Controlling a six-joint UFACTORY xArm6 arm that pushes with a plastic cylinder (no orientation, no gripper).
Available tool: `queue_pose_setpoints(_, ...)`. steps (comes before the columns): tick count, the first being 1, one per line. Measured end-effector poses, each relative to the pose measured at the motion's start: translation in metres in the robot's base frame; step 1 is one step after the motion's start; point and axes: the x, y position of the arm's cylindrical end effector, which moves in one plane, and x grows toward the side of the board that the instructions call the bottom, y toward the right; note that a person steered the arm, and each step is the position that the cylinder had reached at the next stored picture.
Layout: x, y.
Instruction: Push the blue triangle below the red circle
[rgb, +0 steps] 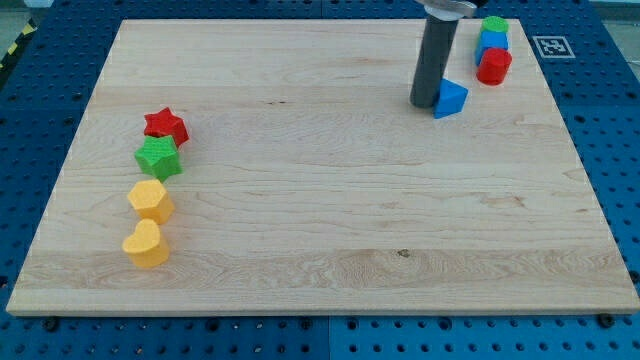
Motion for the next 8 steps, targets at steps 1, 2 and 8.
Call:
queue_pose_setpoints(1, 0.023, 0.018)
queue_pose_setpoints(2, 0.024, 0.038)
queue_pose_setpoints(8, 0.01, 0.073)
